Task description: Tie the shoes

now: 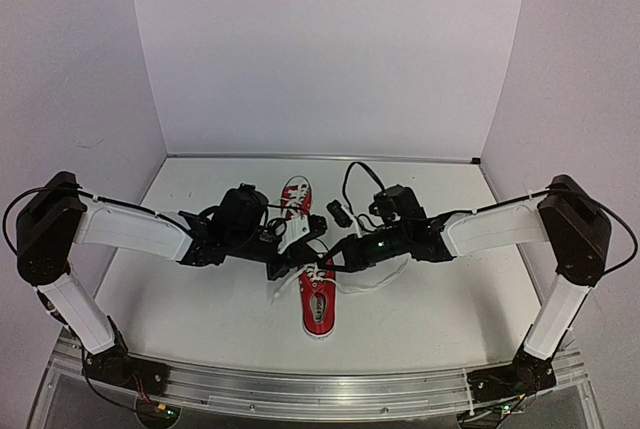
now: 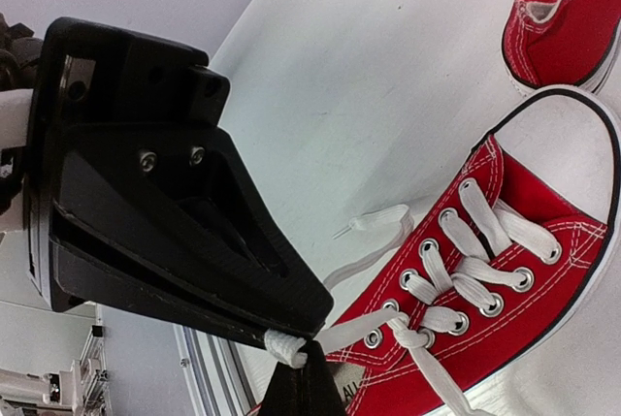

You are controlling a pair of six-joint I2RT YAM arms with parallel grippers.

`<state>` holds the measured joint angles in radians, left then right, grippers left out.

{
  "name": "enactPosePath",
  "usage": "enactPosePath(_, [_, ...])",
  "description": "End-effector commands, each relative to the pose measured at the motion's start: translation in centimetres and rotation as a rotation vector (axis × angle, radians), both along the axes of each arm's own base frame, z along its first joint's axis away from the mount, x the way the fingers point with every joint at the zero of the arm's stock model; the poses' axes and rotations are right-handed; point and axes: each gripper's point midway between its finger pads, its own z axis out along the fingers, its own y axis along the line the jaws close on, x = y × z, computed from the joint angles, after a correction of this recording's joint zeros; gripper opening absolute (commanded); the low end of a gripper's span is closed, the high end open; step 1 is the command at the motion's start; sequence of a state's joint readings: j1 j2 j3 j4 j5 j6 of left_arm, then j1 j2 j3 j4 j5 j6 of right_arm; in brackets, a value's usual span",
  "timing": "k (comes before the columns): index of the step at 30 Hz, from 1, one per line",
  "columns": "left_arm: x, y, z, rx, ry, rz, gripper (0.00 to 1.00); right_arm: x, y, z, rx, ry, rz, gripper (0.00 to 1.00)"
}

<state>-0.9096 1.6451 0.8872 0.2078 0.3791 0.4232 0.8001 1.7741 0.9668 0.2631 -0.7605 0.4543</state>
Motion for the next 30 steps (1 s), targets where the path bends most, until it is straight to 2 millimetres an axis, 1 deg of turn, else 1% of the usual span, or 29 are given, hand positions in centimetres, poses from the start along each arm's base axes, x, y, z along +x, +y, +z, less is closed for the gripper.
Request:
enactPosePath(1, [-0.7,0.2,0.2,0.017,-0.013,-0.023,0.03,0.5,0.6,3.6,0.081,-0.089,0.002,0.33])
enactPosePath(2, [-0.7,0.2,0.2,0.018,-0.011,-0.024,0.03,0.5,0.6,3.7,0.083,-0.091,0.001,0.36])
enactPosePath(3, [-0.7,0.2,0.1,0.02,-0.01,-0.025,0.03,0.5,0.6,3.9,0.086,-0.092,0.003,0.36])
enactPosePath(6, [-0.7,0.1,0.2,0.017,-0.011,-0.03,0.03,0.6,0.8,4.0,0.089,-0.09,0.001,0.32])
enactPosePath(9, [-0.7,0.0,0.5,0.01,-0.014,-0.032,0.03,0.8,1.0,3.4,0.08,-0.073,0.0,0.28])
enactPosePath(13, [-0.7,-0.1,0.8,0.003,-0.018,-0.032,0.04,0.8,1.2,2.6,0.071,-0.056,0.007,0.25])
enactPosePath(21, [-0.5,-0.3,1.3,-0.009,-0.024,-0.03,0.03,0.6,1.5,1.9,0.066,-0.036,0.024,0.2])
enactPosePath(22, [-0.5,-0.3,1.3,-0.01,-0.023,-0.031,0.04,0.6,1.5,1.8,0.064,-0.033,0.024,0.18])
enactPosePath(27, [-0.5,-0.3,1.4,-0.011,-0.023,-0.029,0.04,0.7,1.6,1.7,0.065,-0.029,0.026,0.01])
enactPosePath(29, [-0.4,-0.3,1.5,-0.012,-0.024,-0.022,0.06,0.6,1.6,1.8,0.069,-0.029,0.032,0.0])
enactPosePath(30, [-0.4,-0.2,1.4,-0.009,-0.021,-0.015,0.11,0.5,1.6,1.9,0.071,-0.031,0.033,0.0])
